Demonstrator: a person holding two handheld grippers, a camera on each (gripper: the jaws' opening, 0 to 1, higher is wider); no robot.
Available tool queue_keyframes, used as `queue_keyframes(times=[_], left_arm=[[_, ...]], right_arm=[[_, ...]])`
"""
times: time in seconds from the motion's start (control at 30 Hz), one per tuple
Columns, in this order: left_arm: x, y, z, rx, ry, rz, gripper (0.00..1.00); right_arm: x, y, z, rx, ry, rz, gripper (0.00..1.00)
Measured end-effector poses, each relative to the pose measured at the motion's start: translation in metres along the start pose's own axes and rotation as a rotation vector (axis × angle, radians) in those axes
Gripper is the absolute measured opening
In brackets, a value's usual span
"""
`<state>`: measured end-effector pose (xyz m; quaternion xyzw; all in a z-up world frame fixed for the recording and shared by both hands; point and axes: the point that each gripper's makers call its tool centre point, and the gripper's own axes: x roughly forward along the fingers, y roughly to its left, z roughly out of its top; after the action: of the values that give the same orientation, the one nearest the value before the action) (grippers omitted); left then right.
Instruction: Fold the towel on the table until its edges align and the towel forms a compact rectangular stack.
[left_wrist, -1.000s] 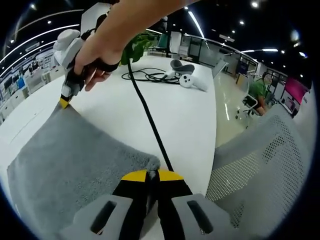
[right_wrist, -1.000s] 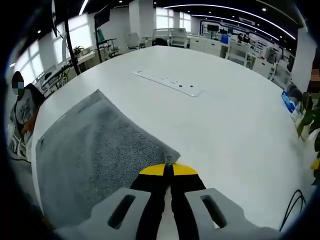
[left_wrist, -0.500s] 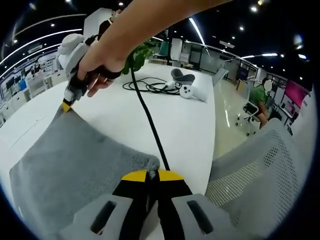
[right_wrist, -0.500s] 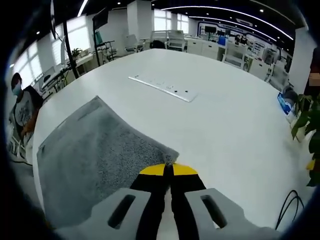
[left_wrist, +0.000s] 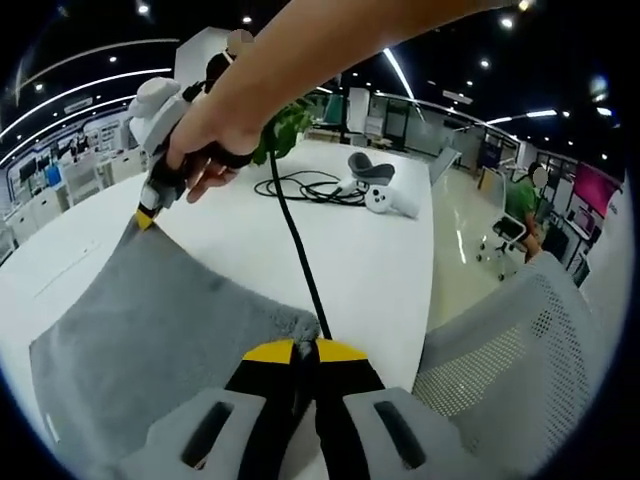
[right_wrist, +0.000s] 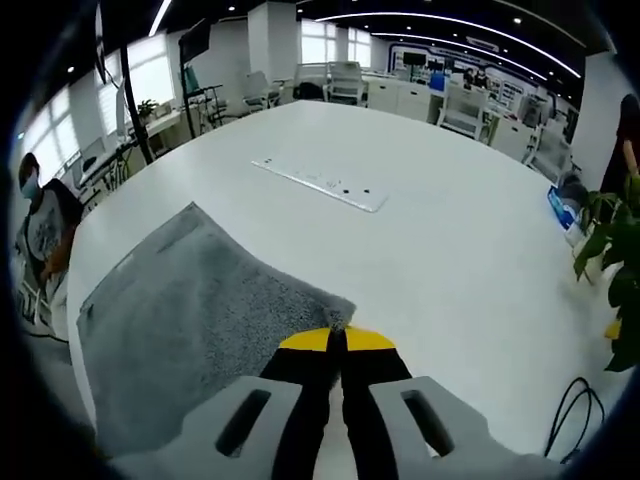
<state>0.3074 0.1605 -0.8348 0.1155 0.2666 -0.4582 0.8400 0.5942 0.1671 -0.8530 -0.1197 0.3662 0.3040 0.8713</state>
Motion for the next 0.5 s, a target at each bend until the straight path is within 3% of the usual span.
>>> queue_keyframes(times=[0.5], left_arm=[[-0.021,0.013,0.012,0.002,-0.054,0.036,0.05]], right_arm=[[-0.009,0.005,0.013,0.046,-0.014,0.000,0.00]])
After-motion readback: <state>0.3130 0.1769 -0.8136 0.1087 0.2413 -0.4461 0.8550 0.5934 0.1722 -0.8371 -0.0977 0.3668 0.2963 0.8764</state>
